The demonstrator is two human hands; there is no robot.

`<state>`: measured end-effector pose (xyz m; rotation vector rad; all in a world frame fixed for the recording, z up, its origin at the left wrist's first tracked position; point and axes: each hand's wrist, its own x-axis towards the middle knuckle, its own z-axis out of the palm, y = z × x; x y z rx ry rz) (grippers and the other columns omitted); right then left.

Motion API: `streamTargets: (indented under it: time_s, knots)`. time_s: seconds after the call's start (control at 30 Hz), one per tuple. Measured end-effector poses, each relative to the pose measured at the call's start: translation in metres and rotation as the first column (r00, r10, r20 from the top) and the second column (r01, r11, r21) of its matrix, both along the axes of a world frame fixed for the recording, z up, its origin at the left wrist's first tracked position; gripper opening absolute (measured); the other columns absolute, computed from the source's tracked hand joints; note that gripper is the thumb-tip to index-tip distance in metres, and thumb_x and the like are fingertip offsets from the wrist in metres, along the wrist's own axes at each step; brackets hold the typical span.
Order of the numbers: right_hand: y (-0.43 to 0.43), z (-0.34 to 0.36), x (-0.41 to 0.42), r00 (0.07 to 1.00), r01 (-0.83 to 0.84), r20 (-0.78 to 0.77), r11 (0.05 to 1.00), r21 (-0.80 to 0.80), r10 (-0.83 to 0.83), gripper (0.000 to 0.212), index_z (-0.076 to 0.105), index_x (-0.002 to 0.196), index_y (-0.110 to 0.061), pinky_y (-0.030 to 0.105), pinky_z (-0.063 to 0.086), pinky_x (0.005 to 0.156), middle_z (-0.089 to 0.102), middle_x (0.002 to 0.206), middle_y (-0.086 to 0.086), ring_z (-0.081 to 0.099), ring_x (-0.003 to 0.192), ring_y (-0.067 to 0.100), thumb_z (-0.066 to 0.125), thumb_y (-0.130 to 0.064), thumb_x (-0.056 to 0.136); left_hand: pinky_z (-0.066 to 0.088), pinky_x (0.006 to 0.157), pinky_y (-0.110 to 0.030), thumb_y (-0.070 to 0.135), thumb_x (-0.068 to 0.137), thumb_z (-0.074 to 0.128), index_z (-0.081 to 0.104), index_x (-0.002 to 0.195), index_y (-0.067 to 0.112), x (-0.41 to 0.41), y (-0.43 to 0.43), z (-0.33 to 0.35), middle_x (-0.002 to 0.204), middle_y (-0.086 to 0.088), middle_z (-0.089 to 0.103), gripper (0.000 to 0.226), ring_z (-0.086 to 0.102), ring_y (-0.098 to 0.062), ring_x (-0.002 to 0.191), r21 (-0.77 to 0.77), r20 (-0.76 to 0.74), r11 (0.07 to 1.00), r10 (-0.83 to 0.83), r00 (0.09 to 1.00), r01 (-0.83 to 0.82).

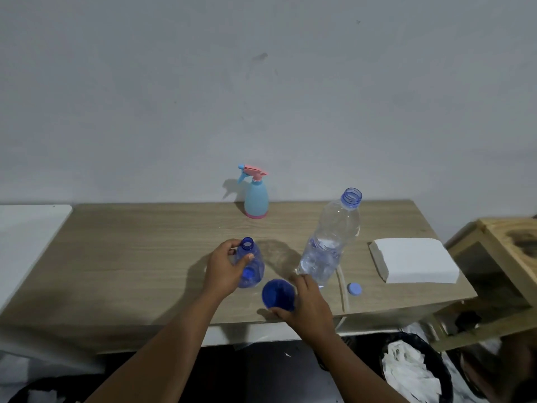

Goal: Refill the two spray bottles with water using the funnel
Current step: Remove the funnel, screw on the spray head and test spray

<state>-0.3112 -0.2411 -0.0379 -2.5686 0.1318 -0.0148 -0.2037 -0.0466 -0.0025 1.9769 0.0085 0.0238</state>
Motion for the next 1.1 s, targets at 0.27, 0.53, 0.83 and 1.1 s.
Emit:
streamTargets:
  time_s: [0.27, 0.53, 0.83, 1.1]
  knots:
    - [-0.087, -0.007, -0.004, 0.953, 0.296, 0.043, 0.952, 0.077, -0.3, 0.019, 0.057, 0.106, -0.017, 0.031, 0.048, 0.073, 0.052, 0.105, -0.003, 0.055, 0.09, 0.016, 0.066, -0.021, 0.089, 0.043, 0.076, -0.012, 0.013, 0.08, 0.079, 0.065, 0.104, 0.02, -0.006, -0.013, 0.0, 0.098, 0.006, 0.069, 0.029, 0.063, -0.014, 0.094, -0.033, 0.002, 0.999, -0.011, 1.0, 0.011]
    - [-0.128, -0.007, 0.081, 0.889, 0.458, -0.133, 0.857, 0.236, -0.438, 0.019, 0.065, 0.1, -0.002, 0.034, 0.047, 0.071, 0.069, 0.098, 0.018, 0.065, 0.091, 0.037, 0.059, -0.016, 0.088, 0.042, 0.075, -0.006, 0.008, 0.081, 0.077, 0.065, 0.103, 0.021, -0.013, -0.027, 0.007, 0.097, 0.01, 0.068, 0.029, 0.06, -0.003, 0.091, -0.035, 0.012, 0.999, -0.041, 0.999, 0.041]
    - [-0.136, -0.003, 0.113, 0.894, 0.411, -0.264, 0.897, 0.164, -0.361, 0.009, 0.069, 0.086, 0.0, 0.03, 0.04, 0.073, 0.071, 0.101, 0.023, 0.066, 0.099, 0.038, 0.064, -0.007, 0.089, 0.045, 0.081, -0.006, 0.008, 0.081, 0.078, 0.067, 0.11, 0.014, -0.012, -0.024, 0.004, 0.102, 0.007, 0.071, 0.032, 0.063, 0.002, 0.093, 0.012, 0.023, 0.998, -0.057, 0.998, 0.056]
    - [-0.162, 0.059, 0.13, 0.841, 0.406, 0.055, 0.695, 0.594, -0.538, 0.017, 0.069, 0.086, -0.005, 0.035, 0.046, 0.07, 0.064, 0.075, 0.007, 0.051, 0.068, 0.015, 0.063, -0.02, 0.093, 0.045, 0.076, -0.004, 0.008, 0.081, 0.078, 0.067, 0.108, 0.016, -0.016, -0.026, 0.008, 0.101, 0.007, 0.071, 0.03, 0.061, 0.007, 0.09, -0.009, 0.003, 0.999, -0.032, 0.999, 0.032]
